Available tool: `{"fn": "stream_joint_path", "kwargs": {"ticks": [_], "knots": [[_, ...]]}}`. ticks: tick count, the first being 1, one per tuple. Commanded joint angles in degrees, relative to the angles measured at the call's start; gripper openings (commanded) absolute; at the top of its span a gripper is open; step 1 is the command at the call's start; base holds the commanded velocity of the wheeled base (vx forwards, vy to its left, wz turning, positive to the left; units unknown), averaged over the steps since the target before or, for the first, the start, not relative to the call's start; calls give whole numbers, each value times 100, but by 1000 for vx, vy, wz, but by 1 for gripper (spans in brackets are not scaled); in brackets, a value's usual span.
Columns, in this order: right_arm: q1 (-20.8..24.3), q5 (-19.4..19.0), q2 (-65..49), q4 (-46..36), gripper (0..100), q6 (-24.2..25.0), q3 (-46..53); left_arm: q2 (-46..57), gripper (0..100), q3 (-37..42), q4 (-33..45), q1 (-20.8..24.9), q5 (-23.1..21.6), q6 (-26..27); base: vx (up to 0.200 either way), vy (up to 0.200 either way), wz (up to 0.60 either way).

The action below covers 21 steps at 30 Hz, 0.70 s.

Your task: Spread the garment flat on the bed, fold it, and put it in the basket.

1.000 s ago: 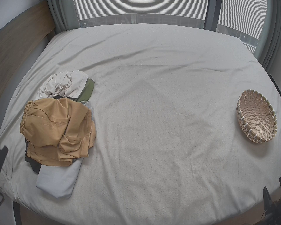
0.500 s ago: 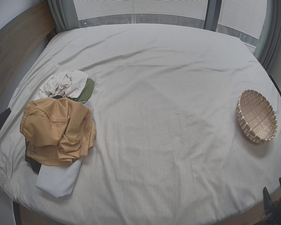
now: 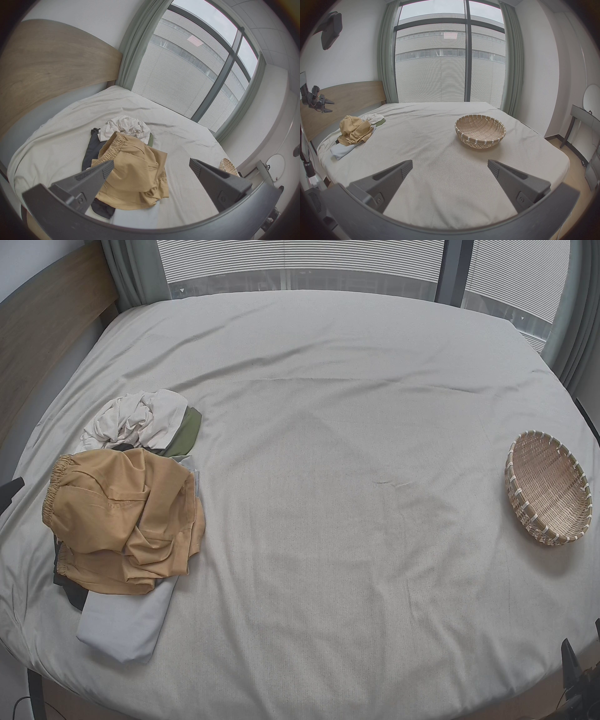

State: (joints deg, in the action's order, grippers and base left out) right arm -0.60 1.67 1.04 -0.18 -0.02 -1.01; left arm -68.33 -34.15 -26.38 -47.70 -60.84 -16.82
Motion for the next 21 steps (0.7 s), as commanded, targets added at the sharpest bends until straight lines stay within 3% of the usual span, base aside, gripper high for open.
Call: {"fn": "stream_joint_path", "kwargs": {"ticks": [1, 11, 16, 21], "knots": [[-2, 0, -51, 1, 100, -6, 101, -1051, 100, 75, -491, -169, -367, 12, 0, 0, 0], [-11, -9, -51, 1, 100, -6, 101, -2571, 100, -171, -1880, -90, -894, -23, 0, 0, 0], [-11, -9, -51, 1, 100, -6, 101, -3178, 100, -514, -2240, -64, -973, -32, 0, 0, 0], [-11, -9, -51, 1, 100, -6, 101, -3521, 100, -839, -2389, -55, -1360, -49, 0, 0, 0]]}}
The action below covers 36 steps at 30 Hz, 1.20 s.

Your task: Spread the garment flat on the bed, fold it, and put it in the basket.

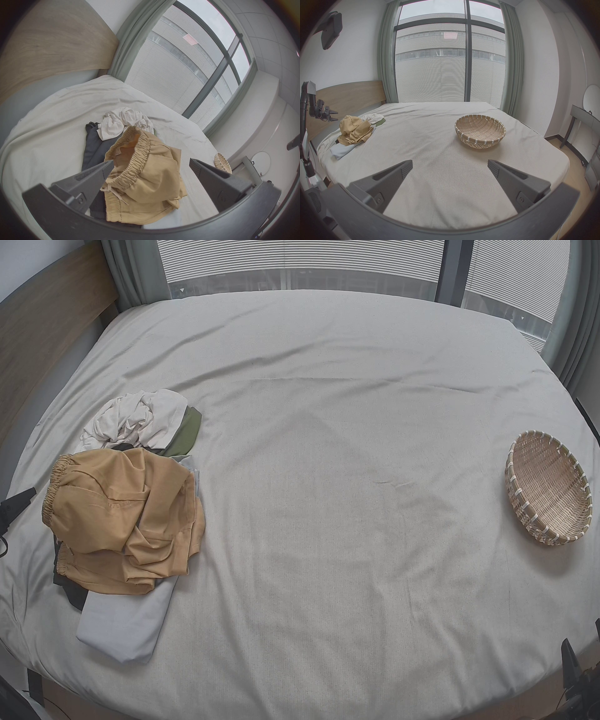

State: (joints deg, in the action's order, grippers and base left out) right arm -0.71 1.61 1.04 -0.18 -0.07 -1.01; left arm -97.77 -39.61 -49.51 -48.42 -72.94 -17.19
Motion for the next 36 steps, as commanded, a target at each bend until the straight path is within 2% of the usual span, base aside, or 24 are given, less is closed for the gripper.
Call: {"fn": "stream_joint_path", "kwargs": {"ticks": [1, 11, 20, 30, 32, 36], "knots": [[0, -3, -51, 1, 100, -1, 101, -656, 100, -407, -77, 52, -195, -21, 0, 0, 0], [0, -3, -51, 1, 100, -1, 101, -1157, 100, -829, -261, 412, -318, -65, 0, 0, 0], [0, 6, -51, 1, 100, 16, 101, -1157, 100, -996, -428, 694, -713, -514, 0, 0, 0], [0, -3, -51, 1, 100, 7, 101, -1069, 100, -1137, -991, 861, -854, -1278, 0, 0, 0], [0, 6, -51, 1, 100, 7, 101, -972, 100, -1084, -1386, 975, -854, -1630, 0, 0, 0], [0, 6, -51, 1, 100, 7, 101, -955, 100, -917, -1817, 1151, -845, -1885, 0, 0, 0]]}}
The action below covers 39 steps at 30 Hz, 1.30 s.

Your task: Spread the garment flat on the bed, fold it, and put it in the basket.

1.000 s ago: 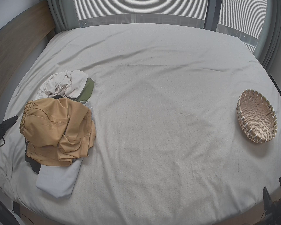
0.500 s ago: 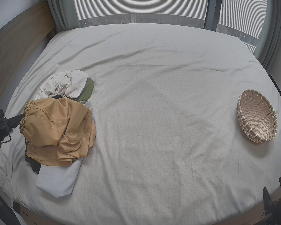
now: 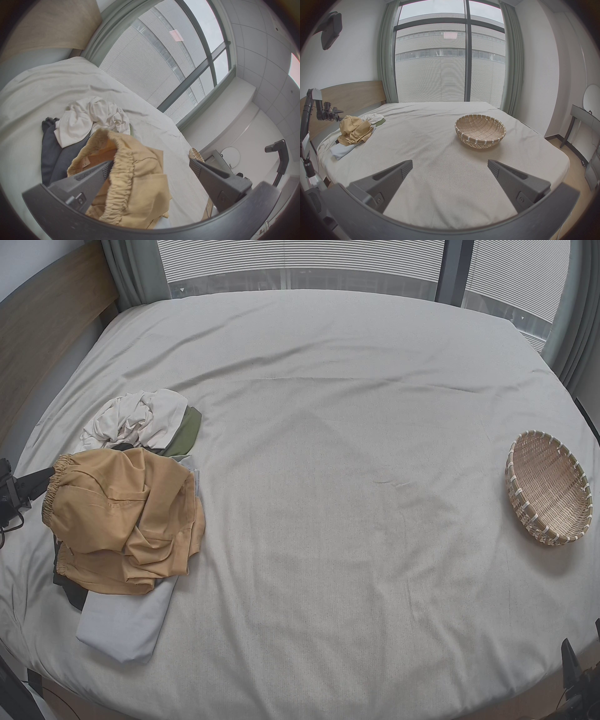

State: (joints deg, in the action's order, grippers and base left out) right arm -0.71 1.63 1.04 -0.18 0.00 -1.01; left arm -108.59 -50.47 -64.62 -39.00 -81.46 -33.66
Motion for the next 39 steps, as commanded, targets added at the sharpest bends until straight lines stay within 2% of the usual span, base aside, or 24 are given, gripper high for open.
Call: {"fn": "stream_joint_path", "kwargs": {"ticks": [1, 7, 12, 15, 34, 35, 39], "knots": [[0, 4, -51, 1, 100, 0, 101, 119, 100, 222, -428, 252, 7, -282, 0, 0, 0], [0, 4, -51, 1, 100, 9, 101, 49, 100, 626, -1351, 613, 77, -589, 0, 0, 0], [0, -5, -51, 1, 100, 9, 101, -127, 100, 679, -1817, 876, 315, -607, 0, 0, 0], [0, 4, -51, 1, 100, 9, 101, -180, 100, 600, -1887, 938, 447, -607, 0, 0, 0], [0, -5, -51, 1, 100, 0, 101, -259, 100, 617, -1905, 780, 447, -589, 0, 0, 0], [0, -5, -51, 1, 100, 0, 101, -259, 0, 608, -1905, 780, 447, -589, 0, 0, 0], [0, -5, -51, 1, 100, 0, 101, -268, 0, 626, -1905, 780, 447, -580, 0, 0, 0]]}}
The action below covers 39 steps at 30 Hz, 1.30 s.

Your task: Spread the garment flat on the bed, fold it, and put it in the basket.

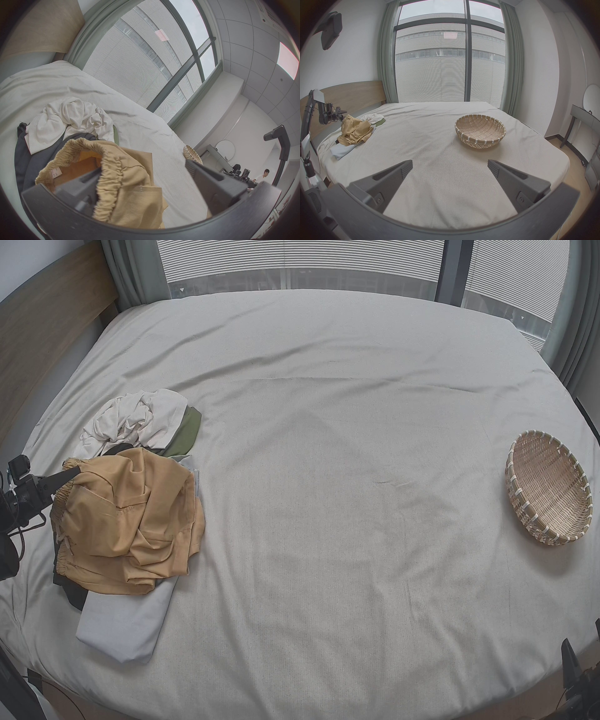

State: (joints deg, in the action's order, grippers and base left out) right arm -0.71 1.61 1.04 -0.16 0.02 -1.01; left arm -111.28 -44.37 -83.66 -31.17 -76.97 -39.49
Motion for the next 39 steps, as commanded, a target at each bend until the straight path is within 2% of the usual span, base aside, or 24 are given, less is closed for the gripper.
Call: {"fn": "stream_joint_path", "kwargs": {"ticks": [1, 13, 14, 22, 31, 32, 39], "knots": [[0, -3, -51, -2, 100, -2, 101, -8, 0, 34, -1, -3, -2, 2, 0, 0, 0], [0, 6, -51, -2, 100, -2, 101, -8, 0, 166, -115, -21, -2, 20, 0, 0, 0], [0, 6, -51, -2, 100, -2, 101, -8, 100, 210, -194, -12, -2, 20, 0, 0, 0], [0, 6, -51, -2, 100, -2, 101, -26, 100, 553, -396, 15, -11, 20, 0, 0, 0], [0, -3, -51, -2, 100, -11, 101, -87, 100, 553, -467, 41, -2, 20, 0, 0, 0], [0, 6, -51, -2, 100, -2, 101, -87, 0, 544, -467, 41, -2, 20, 0, 0, 0], [0, 6, -51, -2, 100, -2, 101, -87, 0, 535, -467, 41, -11, 20, 0, 0, 0]]}}
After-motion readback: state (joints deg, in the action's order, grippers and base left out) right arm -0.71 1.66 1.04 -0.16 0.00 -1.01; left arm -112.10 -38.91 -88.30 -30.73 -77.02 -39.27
